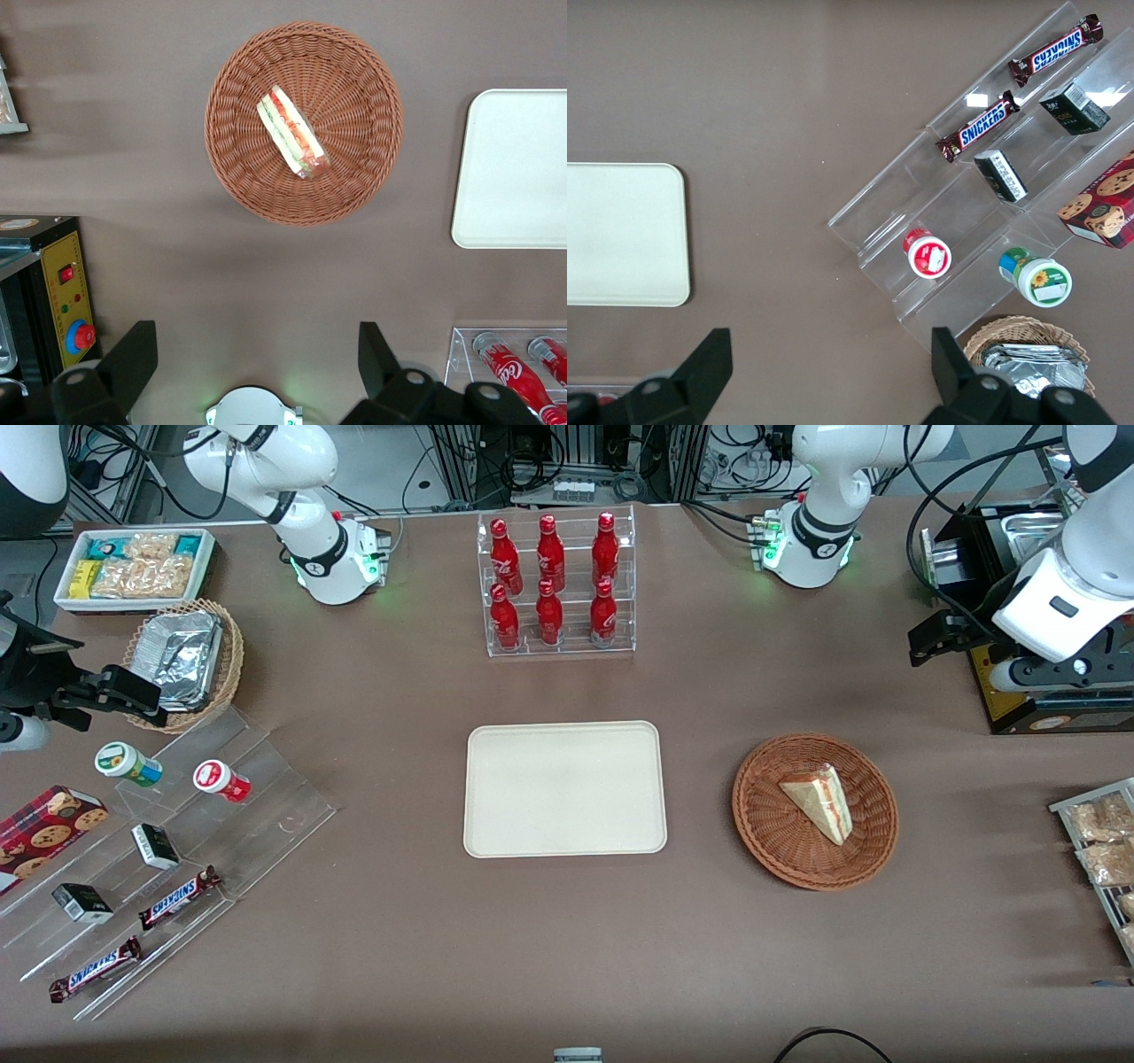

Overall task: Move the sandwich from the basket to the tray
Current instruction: 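Move the left gripper over the wicker basket above the sandwich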

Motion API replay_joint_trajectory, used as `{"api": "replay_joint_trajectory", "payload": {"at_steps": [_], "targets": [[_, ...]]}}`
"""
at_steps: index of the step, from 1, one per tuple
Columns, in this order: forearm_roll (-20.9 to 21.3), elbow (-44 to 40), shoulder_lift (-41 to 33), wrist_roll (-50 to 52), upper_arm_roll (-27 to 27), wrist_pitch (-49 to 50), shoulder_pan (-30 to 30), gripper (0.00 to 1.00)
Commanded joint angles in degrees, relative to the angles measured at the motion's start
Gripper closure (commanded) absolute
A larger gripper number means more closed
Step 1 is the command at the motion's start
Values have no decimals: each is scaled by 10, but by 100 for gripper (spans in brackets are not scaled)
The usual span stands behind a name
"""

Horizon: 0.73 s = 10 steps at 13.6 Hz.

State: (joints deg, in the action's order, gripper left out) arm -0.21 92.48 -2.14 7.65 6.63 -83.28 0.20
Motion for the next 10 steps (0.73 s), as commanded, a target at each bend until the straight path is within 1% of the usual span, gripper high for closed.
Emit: {"api": "replay_joint_trajectory", "payload": {"at_steps": [1,5,8,10], "targets": [[0,-4,-5,-1,0,9,-1,0],[4,1,-1,-6,0,5,0,0],[14,12,11,-4,-2,2,1,0],[28,23,17,-3,-1,-4,2,0]]}}
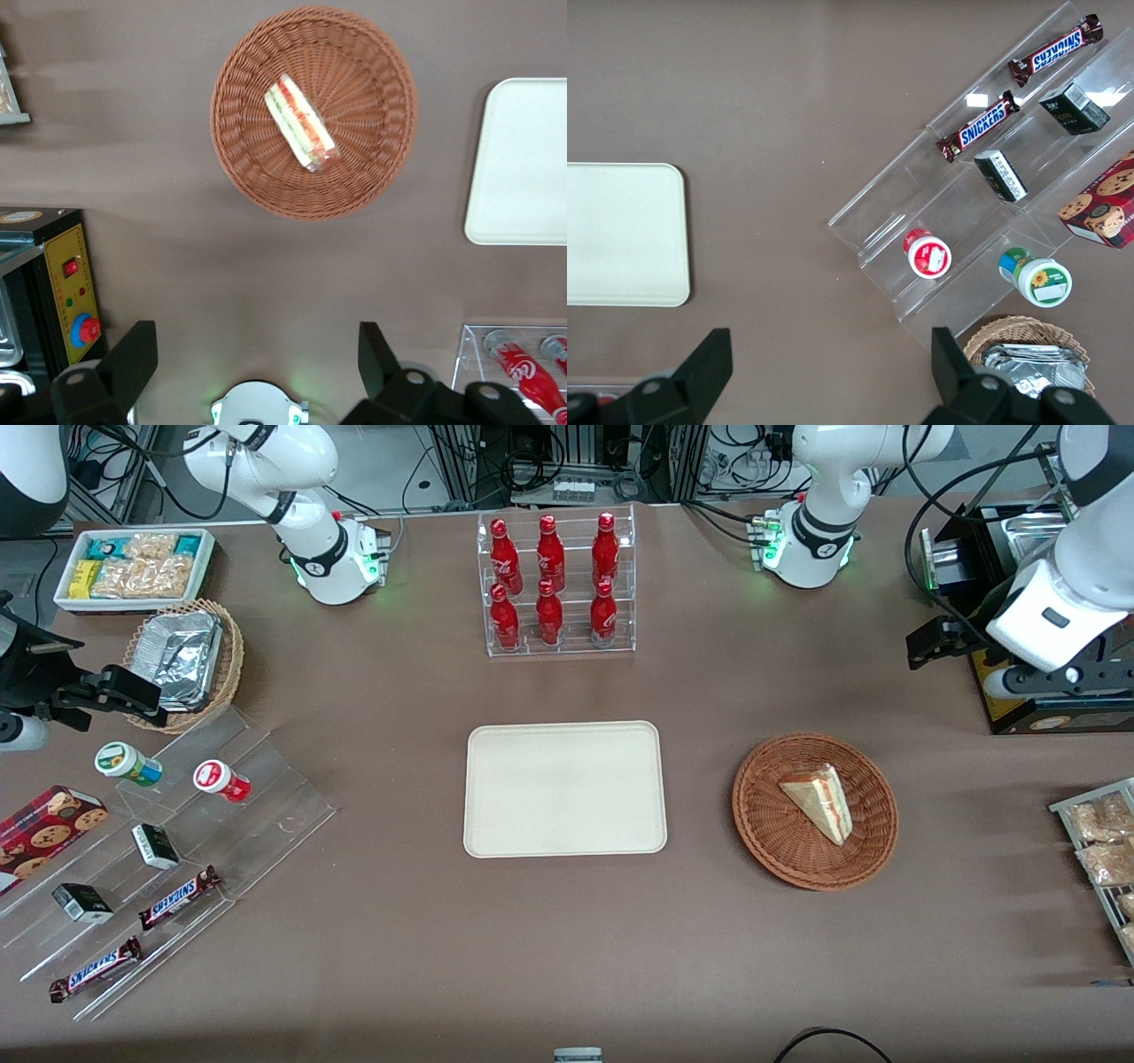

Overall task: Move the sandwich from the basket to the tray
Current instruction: 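Move the left gripper over the wicker basket above the sandwich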

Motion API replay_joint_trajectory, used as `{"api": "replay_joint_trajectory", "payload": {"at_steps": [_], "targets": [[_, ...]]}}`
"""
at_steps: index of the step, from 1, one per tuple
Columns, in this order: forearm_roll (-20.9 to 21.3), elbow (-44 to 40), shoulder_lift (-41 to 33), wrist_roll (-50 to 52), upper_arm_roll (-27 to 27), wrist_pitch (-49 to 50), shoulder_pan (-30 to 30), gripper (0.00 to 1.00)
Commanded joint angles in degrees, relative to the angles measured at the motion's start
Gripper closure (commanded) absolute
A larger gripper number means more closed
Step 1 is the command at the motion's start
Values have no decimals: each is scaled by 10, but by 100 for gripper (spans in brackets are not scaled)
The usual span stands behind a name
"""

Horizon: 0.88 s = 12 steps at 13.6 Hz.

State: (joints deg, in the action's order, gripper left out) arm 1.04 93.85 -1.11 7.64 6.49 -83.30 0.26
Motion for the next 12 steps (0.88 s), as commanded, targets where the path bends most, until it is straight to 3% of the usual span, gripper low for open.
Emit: {"api": "replay_joint_trajectory", "payload": {"at_steps": [1,12], "targets": [[16,26,3,-1,-1,-22,1,0],[-2,199,20,63,1,-259,-2,0]]}}
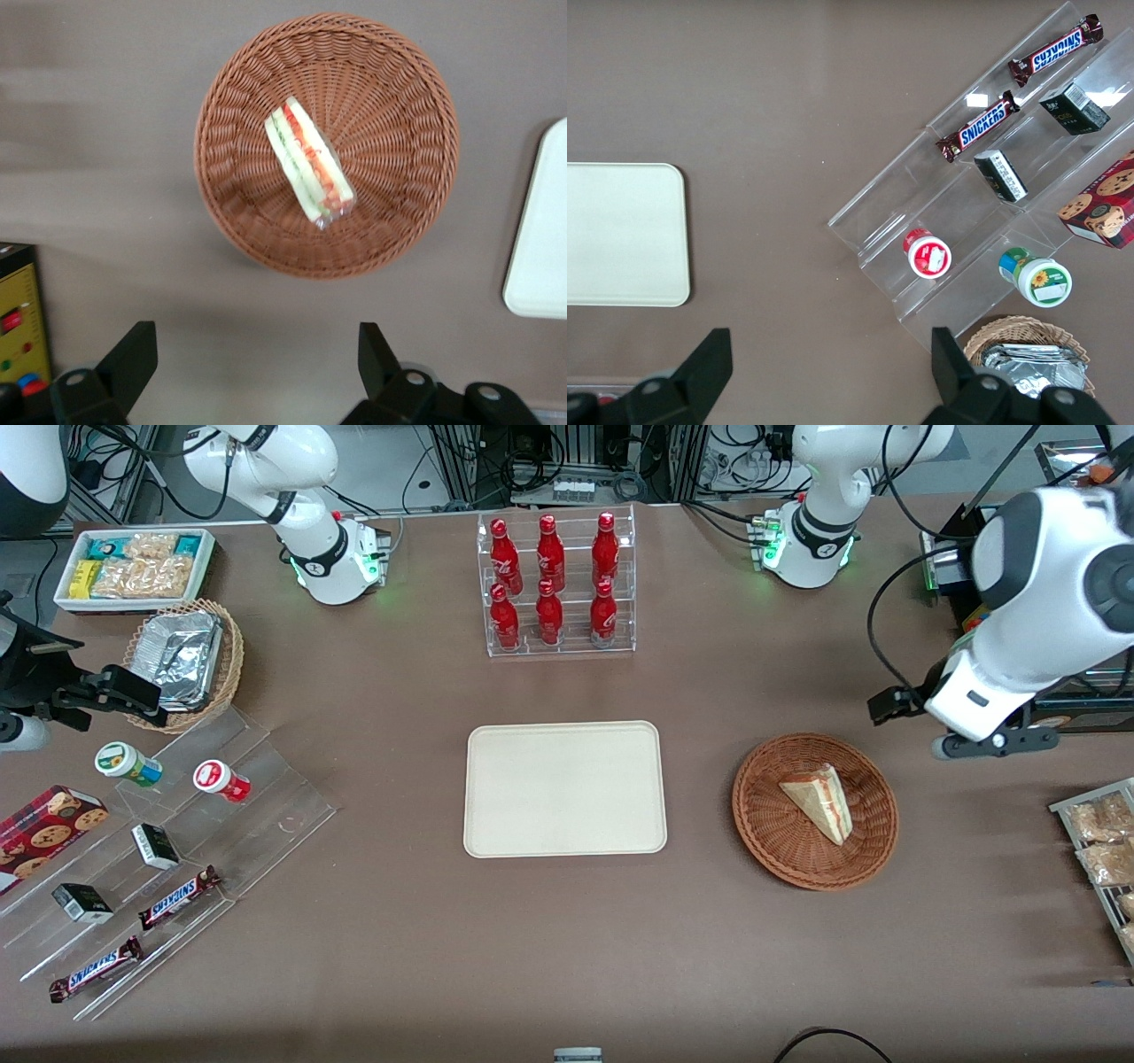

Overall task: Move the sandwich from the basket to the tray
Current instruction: 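Move the left gripper over the wicker basket above the sandwich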

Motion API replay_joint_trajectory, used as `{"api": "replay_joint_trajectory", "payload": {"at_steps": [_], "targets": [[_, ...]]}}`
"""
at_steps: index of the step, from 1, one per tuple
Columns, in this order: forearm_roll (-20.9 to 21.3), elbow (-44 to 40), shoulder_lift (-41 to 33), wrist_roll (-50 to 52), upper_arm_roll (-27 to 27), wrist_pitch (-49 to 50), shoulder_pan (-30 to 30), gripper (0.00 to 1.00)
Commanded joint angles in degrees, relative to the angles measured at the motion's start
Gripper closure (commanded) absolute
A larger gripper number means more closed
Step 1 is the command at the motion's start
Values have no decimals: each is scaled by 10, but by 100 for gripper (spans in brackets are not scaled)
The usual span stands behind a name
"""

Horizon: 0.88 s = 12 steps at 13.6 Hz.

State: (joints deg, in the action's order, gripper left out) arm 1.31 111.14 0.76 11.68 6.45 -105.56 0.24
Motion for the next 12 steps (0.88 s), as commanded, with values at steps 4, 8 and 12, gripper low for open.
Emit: {"api": "replay_joint_trajectory", "payload": {"at_steps": [4,8,12], "targets": [[-14,29,34,98,3,-69,-9,0],[-4,38,69,187,3,-134,-36,0],[-4,116,69,191,2,-272,-38,0]]}}
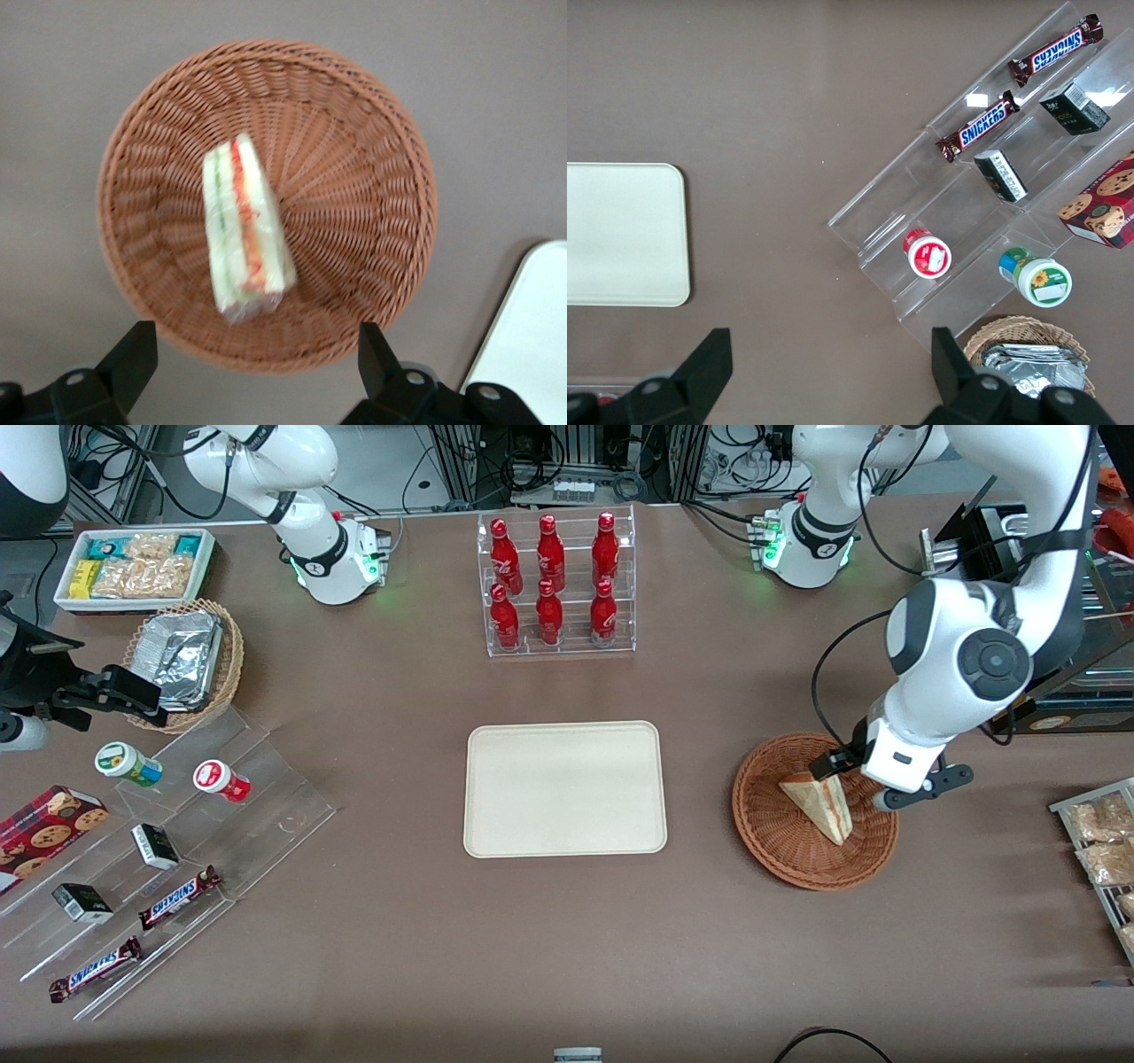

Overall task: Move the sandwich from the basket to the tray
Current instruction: 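Lower the left gripper and close it on the wrapped sandwich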

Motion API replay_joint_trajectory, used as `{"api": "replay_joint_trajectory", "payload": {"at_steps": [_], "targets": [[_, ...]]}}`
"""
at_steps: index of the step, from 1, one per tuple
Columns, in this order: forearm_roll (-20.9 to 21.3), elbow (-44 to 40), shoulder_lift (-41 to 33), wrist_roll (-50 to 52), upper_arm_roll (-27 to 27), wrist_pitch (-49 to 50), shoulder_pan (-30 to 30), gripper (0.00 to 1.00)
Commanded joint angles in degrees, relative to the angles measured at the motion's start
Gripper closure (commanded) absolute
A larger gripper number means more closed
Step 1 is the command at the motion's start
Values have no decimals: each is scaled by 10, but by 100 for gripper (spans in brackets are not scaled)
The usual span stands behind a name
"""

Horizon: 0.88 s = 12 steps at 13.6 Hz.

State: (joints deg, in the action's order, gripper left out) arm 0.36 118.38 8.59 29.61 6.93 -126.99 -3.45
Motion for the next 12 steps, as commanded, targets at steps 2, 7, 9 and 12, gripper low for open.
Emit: {"api": "replay_joint_trajectory", "payload": {"at_steps": [2,7,9,12], "targets": [[6,67,-4,15,-3,-102,-1,0],[8,67,22,81,-6,-124,0,0],[10,67,34,97,-6,-134,0,0],[10,68,49,111,-7,-154,0,0]]}}
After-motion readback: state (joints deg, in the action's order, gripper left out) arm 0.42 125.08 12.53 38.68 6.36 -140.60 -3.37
